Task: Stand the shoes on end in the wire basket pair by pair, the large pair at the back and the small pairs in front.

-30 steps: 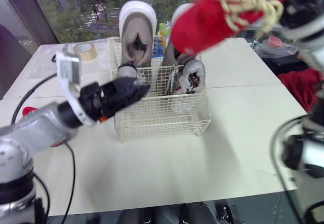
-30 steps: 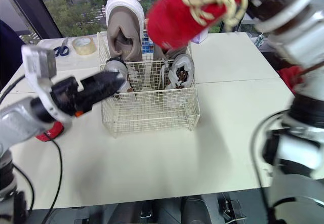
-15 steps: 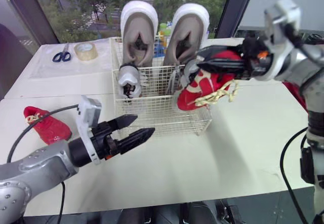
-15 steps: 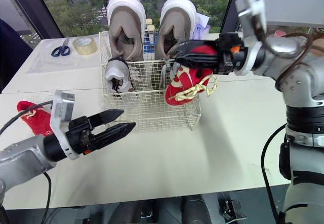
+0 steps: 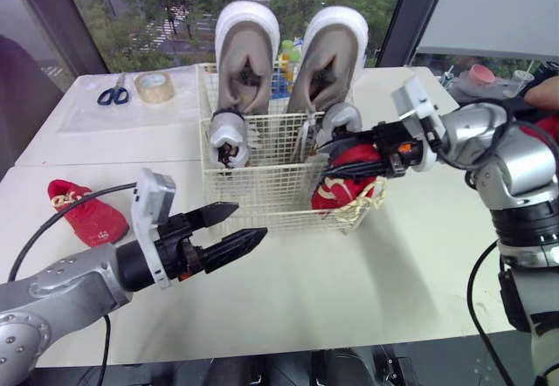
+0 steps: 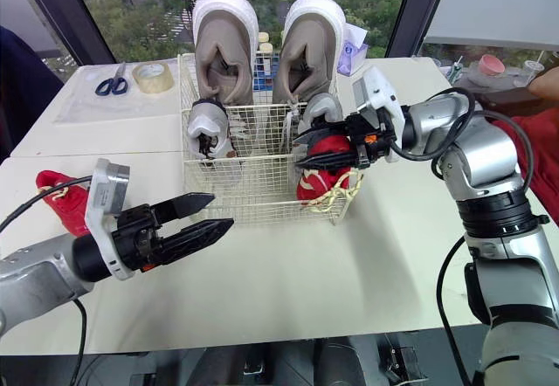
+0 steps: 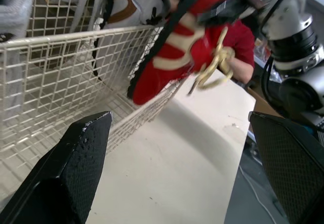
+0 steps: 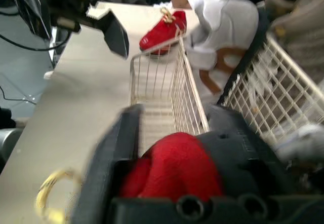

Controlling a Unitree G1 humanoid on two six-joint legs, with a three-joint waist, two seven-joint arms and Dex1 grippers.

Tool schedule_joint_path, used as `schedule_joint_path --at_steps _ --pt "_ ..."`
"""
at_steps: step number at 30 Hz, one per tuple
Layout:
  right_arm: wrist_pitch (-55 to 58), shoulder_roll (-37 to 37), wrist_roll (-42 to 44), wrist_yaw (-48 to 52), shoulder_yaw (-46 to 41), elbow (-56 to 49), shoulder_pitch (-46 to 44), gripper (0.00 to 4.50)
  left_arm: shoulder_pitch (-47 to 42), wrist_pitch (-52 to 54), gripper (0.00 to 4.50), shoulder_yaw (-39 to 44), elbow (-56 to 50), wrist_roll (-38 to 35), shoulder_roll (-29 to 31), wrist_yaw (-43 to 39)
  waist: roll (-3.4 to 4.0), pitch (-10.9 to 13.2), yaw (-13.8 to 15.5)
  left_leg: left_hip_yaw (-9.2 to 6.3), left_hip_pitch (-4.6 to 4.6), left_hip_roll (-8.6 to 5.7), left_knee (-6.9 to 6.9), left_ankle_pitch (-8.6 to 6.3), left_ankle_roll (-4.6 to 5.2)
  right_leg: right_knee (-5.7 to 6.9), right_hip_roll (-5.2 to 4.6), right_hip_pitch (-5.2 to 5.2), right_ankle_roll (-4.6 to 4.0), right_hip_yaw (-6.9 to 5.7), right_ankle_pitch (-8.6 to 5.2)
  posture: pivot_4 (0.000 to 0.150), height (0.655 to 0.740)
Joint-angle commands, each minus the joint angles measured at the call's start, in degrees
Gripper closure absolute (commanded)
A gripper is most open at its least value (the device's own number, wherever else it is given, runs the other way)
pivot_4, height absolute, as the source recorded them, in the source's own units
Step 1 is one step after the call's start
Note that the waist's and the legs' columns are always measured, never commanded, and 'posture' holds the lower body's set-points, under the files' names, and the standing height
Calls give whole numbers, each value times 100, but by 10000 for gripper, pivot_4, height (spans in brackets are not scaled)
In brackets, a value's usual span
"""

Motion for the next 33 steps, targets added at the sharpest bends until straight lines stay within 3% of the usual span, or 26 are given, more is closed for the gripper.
schedule_joint_path --at_steps 1,2,9,14,17,23,26,29,33 --pt "-30 -77 -98 121 -196 35 -125 4893 55 -104 0 17 -44 -28 105 -81 0 0 -7 0 0 0 0 0 -1 0 0 0 0 0 0 1500 7400" --pt "46 -83 -69 111 -247 28 -163 414 64 -107 0 73 -16 -40 142 -96 0 0 -8 0 0 1 0 2 -3 1 1 0 0 0 0 1500 7400" --pt "863 -260 455 9 -793 -282 -478 414 563 99 0 908 173 -425 715 -367 3 3 -15 -1 0 3 -8 5 -9 0 1 -9 -1 0 0 1500 7400" --pt "1532 -254 980 -152 -1160 -538 -700 414 970 251 0 1319 301 -187 1056 -302 4 4 -8 0 1 1 -36 -6 9 -1 -4 -22 -2 1 -1 1500 7400" --pt "1944 -345 1303 -237 -1421 -459 -976 414 1038 317 0 1956 892 110 1210 -33 4 5 -11 0 3 1 -61 3 -7 -1 -5 -34 -15 4 -6 1500 7400" --pt "2493 -752 1543 56 -1378 -472 -1409 414 -14 287 0 2133 2530 346 1437 2316 11 9 -14 -7 1 9 -86 16 -25 6 1 -50 -39 -1 -16 1500 7400" --pt "2655 -1019 1573 592 -1129 -543 -1497 414 -701 530 0 1688 3334 -68 1703 4189 7 11 -18 -6 -1 6 -87 11 -18 3 -5 -51 -38 2 -15 1500 7400" --pt "2509 -1106 1343 884 -850 -528 -1492 414 -1318 530 0 1200 3863 -928 1789 5932 5 10 -18 -5 -2 4 -90 11 -18 7 -9 -54 -35 6 -14 1500 7400" --pt "2289 -1069 1141 977 -715 -494 -1397 414 -2293 381 0 629 4506 -1344 1488 7044 -3 11 1 -6 -2 2 -88 26 -44 14 -14 -54 -23 6 -5 1500 7400"
